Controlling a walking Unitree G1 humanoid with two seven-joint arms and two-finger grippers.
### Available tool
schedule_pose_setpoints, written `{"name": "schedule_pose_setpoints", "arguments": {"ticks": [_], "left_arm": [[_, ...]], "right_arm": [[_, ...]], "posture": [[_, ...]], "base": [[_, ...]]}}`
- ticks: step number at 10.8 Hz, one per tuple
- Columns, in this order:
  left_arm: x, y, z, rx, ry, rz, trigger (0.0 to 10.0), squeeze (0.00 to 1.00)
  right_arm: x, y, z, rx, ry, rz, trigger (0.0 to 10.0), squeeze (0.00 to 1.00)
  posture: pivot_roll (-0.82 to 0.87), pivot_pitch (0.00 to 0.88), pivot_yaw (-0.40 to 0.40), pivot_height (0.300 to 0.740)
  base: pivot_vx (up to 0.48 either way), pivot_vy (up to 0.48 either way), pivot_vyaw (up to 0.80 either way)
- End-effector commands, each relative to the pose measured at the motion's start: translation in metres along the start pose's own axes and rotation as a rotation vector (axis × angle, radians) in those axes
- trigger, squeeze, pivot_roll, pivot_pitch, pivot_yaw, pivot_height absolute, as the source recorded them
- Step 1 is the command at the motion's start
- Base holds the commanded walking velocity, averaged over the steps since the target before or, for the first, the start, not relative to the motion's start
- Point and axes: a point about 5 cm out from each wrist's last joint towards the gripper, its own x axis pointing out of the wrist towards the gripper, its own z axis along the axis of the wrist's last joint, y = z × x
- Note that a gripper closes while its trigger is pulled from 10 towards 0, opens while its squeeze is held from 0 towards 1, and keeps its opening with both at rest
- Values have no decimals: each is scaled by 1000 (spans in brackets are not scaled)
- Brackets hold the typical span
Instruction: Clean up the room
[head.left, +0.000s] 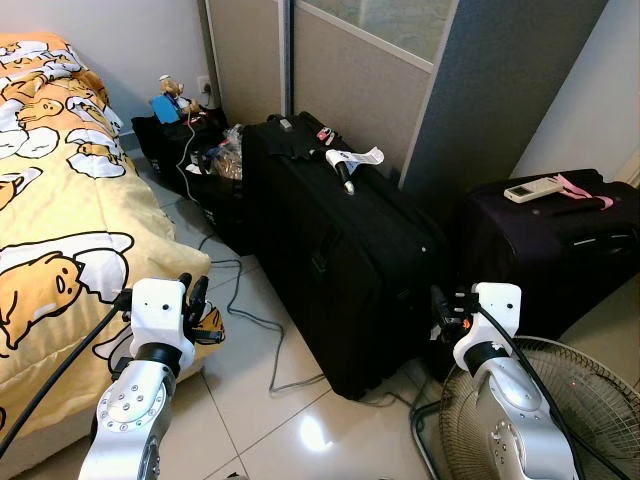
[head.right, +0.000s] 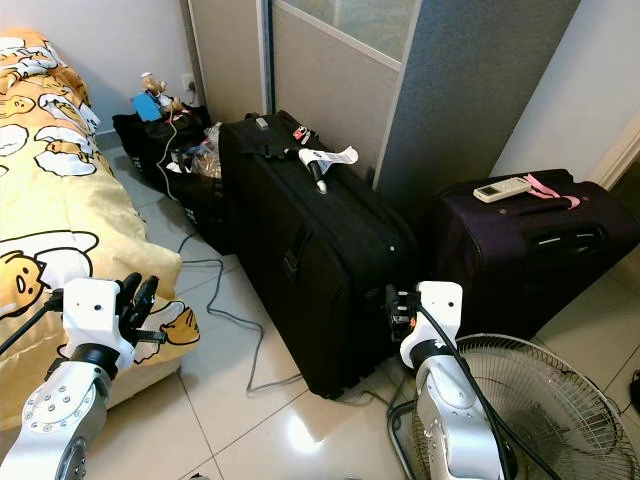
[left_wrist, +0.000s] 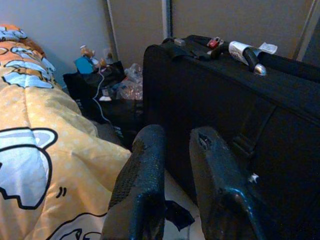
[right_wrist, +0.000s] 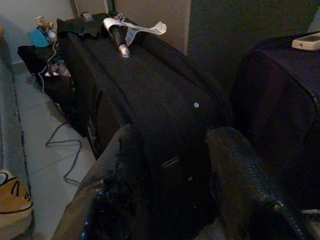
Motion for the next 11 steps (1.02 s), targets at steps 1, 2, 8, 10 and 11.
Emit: {"name": "schedule_pose_setpoints", "arguments": {"ticks": [1,2,8,10,11], "left_arm": [[16,-16,36,-125,51,13,10000,0],[16,-16,36,-125,51,13,10000,0],[16,-16,36,-125,51,13,10000,0],[16,-16,36,-125,51,13,10000,0],[16,-16,36,-125,51,13,10000,0]], "right_arm": [[-4,12,43,-20,-24,-100,10000,0],[-4,12,43,-20,-24,-100,10000,0],[-4,12,43,-20,-24,-100,10000,0],[-4,12,43,-20,-24,-100,10000,0],[-4,12,43,-20,-24,-100,10000,0]], "posture": [[48,0,-62,740],[48,0,-62,740],[48,0,-62,740],[48,0,-62,740],[48,0,-62,740]], "base": [[0,0,0],[0,0,0],[0,0,0],[0,0,0],[0,0,0]]}}
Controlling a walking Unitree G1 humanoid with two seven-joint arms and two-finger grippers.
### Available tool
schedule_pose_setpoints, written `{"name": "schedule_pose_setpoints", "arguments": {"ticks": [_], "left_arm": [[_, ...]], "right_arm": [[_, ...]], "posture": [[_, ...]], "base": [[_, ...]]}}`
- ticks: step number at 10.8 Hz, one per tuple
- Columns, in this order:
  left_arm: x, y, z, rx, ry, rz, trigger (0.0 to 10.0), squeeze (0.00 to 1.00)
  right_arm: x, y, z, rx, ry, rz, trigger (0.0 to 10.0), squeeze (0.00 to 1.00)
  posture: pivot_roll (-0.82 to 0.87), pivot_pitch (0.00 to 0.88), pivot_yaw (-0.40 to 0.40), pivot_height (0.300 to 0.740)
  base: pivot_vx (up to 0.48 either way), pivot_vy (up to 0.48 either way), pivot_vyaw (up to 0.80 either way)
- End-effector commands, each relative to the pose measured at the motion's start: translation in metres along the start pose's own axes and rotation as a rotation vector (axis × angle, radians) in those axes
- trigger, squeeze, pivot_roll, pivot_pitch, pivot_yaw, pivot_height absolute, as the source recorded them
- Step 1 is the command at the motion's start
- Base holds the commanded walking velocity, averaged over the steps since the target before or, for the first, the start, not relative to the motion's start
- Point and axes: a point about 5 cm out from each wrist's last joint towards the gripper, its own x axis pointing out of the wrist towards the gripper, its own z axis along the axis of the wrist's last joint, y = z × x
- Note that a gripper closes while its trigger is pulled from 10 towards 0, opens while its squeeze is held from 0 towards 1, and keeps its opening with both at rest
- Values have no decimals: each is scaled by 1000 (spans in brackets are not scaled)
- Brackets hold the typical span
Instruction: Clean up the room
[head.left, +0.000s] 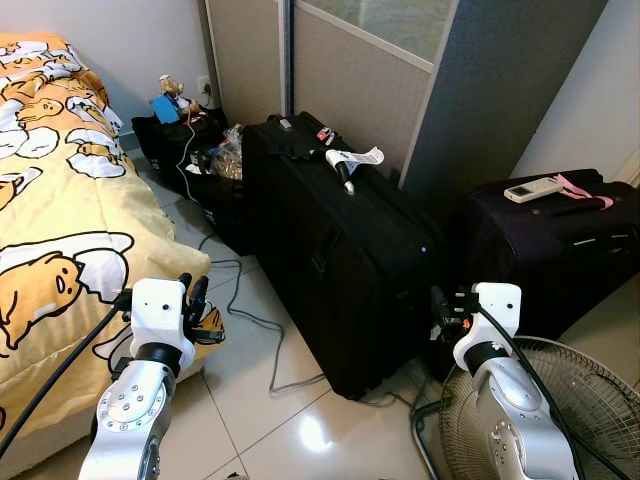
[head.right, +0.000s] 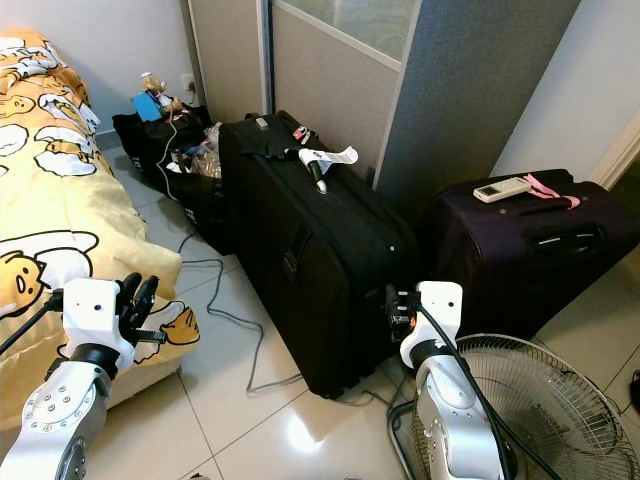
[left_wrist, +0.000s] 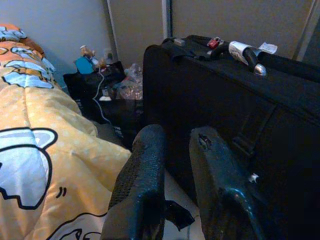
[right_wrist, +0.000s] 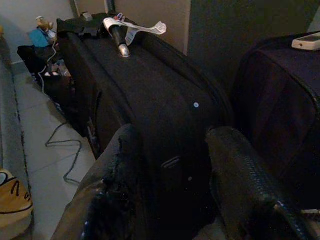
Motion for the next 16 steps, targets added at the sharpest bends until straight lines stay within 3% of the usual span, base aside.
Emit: {"name": "schedule_pose_setpoints", "arguments": {"ticks": [1,2,5,6,8,9,11,12,14,16], "left_arm": [[14,-18,34,-137,65,23,10000,0],[6,-20,27,-136,90,2,10000,1000],[-1,-20,27,-135,100,-21,10000,1000],[-1,-18,31,-126,108,-16,10000,1000],[2,-10,34,-26,76,-46,10000,1000],[4,-7,44,-50,23,-82,10000,1000],[11,-3,50,-46,32,-111,10000,1000],[9,-7,51,-107,25,-126,10000,1000],[1,-23,44,-146,28,-139,10000,1000],[1,-26,47,-106,12,-149,10000,1000]], "right_arm": [[-3,12,42,-32,-23,-101,10000,0],[4,15,40,-53,-23,-19,10000,1000],[6,19,40,-44,-21,26,10000,1000],[6,12,43,-18,-26,-27,10000,1000],[2,-3,47,-39,-88,-97,10000,1000],[-1,-5,39,33,-50,-129,10000,1000],[-8,-1,25,55,0,-168,10000,1000],[-11,5,32,33,-40,-141,10000,1000],[-13,0,41,-3,-74,-128,10000,1000],[-16,-10,45,15,-79,-140,10000,1000]], "posture": [[45,0,-57,740],[88,0,-85,740],[99,0,-90,740],[102,0,-90,740],[76,0,-64,740],[41,0,-19,740],[11,0,26,740],[21,0,13,740],[13,0,-15,740],[4,0,-24,740]], "base": [[0,0,0],[0,0,0],[0,0,0],[0,0,0],[0,0,0],[0,0,0],[0,0,0],[0,0,0],[0,0,0],[0,0,0]]}}
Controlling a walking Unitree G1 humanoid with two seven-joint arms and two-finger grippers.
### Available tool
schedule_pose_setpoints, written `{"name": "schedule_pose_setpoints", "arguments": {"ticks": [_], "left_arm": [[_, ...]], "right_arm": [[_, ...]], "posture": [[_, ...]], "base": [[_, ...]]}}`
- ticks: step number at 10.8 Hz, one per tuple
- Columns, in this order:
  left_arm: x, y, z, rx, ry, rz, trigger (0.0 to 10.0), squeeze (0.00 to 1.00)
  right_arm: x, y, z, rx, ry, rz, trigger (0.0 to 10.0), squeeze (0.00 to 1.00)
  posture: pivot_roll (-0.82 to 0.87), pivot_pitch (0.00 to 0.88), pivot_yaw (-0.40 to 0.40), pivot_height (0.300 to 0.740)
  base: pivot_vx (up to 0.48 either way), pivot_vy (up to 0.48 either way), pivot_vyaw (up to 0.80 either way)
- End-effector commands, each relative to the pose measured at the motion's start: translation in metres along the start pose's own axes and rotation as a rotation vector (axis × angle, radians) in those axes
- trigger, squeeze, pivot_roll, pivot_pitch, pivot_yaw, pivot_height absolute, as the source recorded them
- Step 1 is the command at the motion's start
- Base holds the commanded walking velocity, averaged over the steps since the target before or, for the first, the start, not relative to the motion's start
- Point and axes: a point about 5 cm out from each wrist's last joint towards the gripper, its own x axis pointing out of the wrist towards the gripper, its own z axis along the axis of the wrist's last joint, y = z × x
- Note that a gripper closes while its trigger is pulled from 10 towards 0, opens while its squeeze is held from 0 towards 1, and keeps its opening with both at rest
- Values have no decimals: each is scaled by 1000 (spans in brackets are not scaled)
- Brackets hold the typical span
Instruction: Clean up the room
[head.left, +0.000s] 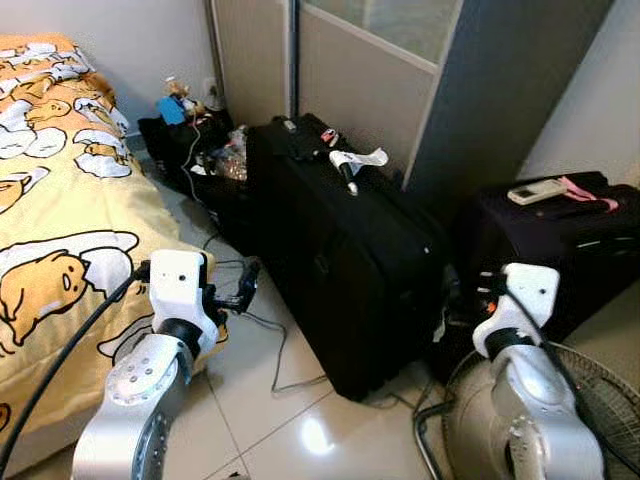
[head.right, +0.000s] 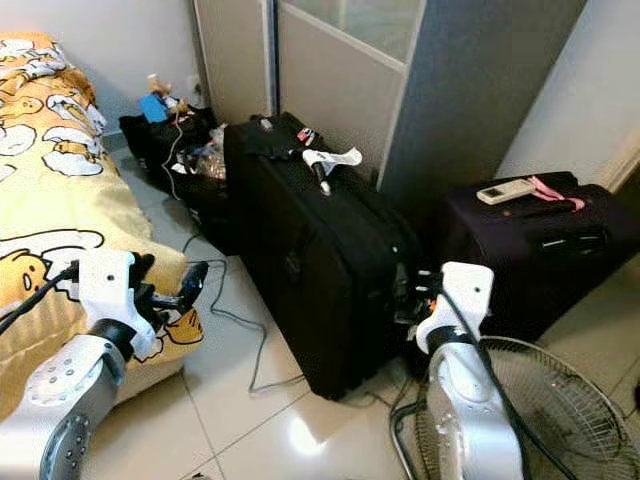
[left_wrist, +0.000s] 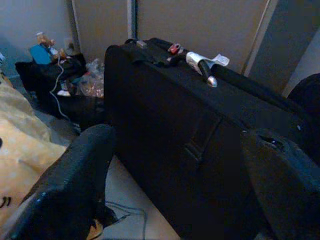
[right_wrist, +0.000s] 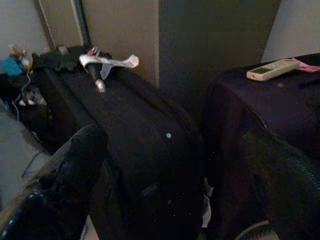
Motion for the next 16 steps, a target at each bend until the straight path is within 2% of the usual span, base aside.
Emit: {"name": "schedule_pose_setpoints", "arguments": {"ticks": [1,2,3,5,6,7,8,10,14,16], "left_arm": [[1,1,4,29,-8,4,10000,1000],[3,1,3,45,-6,-22,10000,1000],[6,-2,12,16,-52,-1,10000,878],[10,-9,12,95,-67,-48,10000,0],[12,-9,17,82,-83,-32,10000,0],[12,-7,17,105,-86,-25,10000,0],[10,-1,17,99,-85,-1,10000,0],[9,1,14,100,-77,4,10000,0],[12,4,11,104,-75,-9,10000,0],[12,3,11,105,-82,-14,10000,0]], "right_arm": [[-2,0,3,22,-6,2,10000,1000],[-5,8,3,85,-23,36,10000,1000],[-6,17,1,116,-23,94,10000,1000],[-1,33,-4,164,1,181,10000,1000],[-5,47,-9,106,31,313,10000,769],[-6,49,-13,100,39,336,10000,114],[-3,50,-12,117,38,351,10000,0],[-1,49,-14,143,46,340,10000,0],[7,52,-13,13,29,290,10000,0],[7,52,-15,9,42,318,10000,0]], "posture": [[-36,0,1,740],[-2,0,2,740],[-3,0,20,740],[3,0,23,740],[15,0,20,740],[17,0,21,740],[28,0,18,740],[35,0,12,740],[25,0,13,740],[32,0,3,740]], "base": [[0,0,0],[0,0,0],[0,0,0],[0,0,800],[274,0,800],[285,0,800],[349,0,800],[366,0,400],[414,0,0],[448,0,744]]}}
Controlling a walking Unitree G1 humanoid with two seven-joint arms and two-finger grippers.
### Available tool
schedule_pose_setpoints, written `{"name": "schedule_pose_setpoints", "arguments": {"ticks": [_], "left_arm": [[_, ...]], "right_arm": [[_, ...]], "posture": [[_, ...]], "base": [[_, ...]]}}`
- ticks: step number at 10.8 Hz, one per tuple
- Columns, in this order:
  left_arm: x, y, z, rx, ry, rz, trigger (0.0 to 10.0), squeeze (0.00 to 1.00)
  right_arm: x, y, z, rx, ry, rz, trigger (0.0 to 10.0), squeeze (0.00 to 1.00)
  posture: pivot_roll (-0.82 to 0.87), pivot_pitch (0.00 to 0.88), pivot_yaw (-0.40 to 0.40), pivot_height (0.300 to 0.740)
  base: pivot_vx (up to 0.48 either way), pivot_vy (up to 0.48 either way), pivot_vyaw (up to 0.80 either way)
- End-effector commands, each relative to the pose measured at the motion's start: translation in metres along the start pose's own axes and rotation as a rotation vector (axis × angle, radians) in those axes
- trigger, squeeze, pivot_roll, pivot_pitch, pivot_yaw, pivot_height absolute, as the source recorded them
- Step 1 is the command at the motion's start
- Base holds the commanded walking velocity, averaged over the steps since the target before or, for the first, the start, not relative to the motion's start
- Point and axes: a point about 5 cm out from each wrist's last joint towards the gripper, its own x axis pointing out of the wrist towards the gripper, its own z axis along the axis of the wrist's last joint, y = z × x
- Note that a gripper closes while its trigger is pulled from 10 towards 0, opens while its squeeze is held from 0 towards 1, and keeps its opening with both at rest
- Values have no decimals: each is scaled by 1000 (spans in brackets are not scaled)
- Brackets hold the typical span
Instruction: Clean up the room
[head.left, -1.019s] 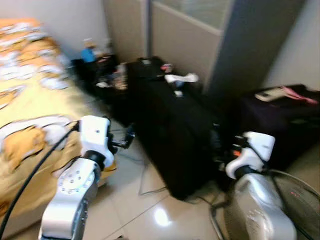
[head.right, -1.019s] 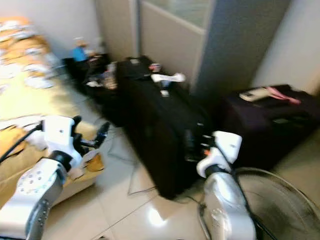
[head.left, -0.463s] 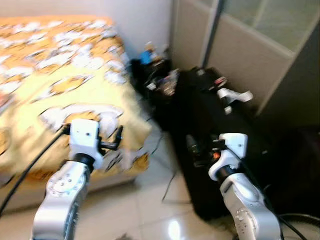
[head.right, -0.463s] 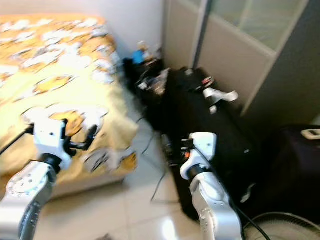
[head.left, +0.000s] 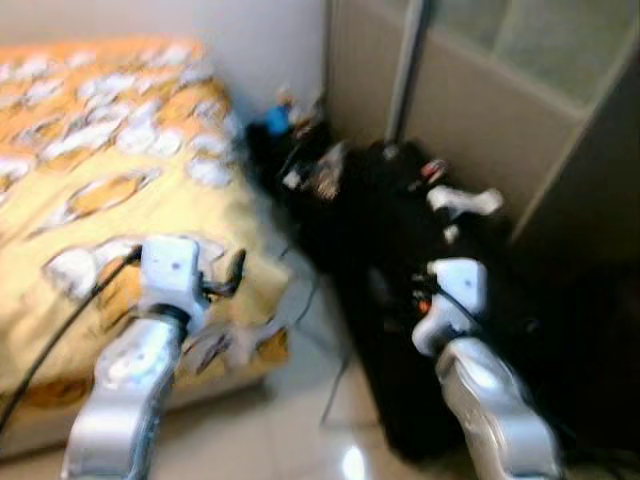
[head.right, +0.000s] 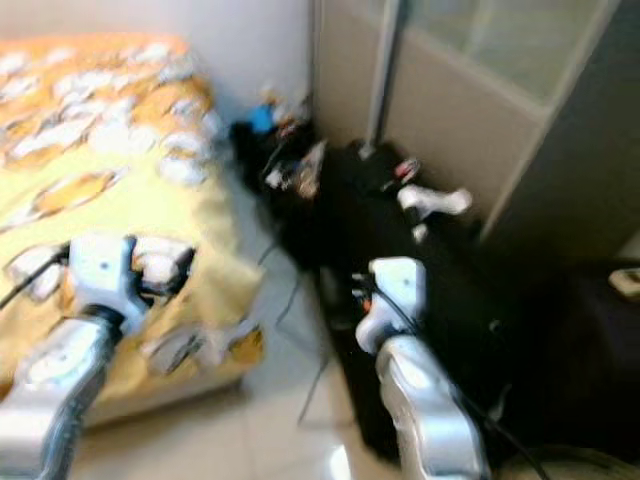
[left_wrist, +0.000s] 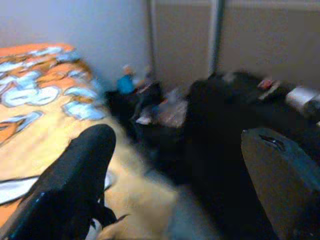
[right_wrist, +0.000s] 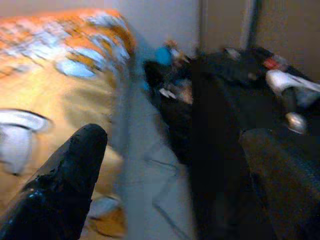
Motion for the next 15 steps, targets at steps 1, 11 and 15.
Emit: {"name": "schedule_pose_setpoints", "arguments": {"ticks": [1,11,15], "left_arm": [[-5,10,-1,22,6,25,10000,0],[-12,4,-7,13,24,6,10000,0],[-11,6,-8,27,40,13,10000,0]], "right_arm": [[3,8,4,36,-18,26,10000,0],[1,-7,-1,93,-20,-32,10000,0],[3,-6,-2,119,-9,-41,10000,0]], "posture": [[35,0,-3,740],[62,0,-38,740],[64,0,-34,740]], "base": [[450,0,800],[225,66,0],[0,340,0]]}}
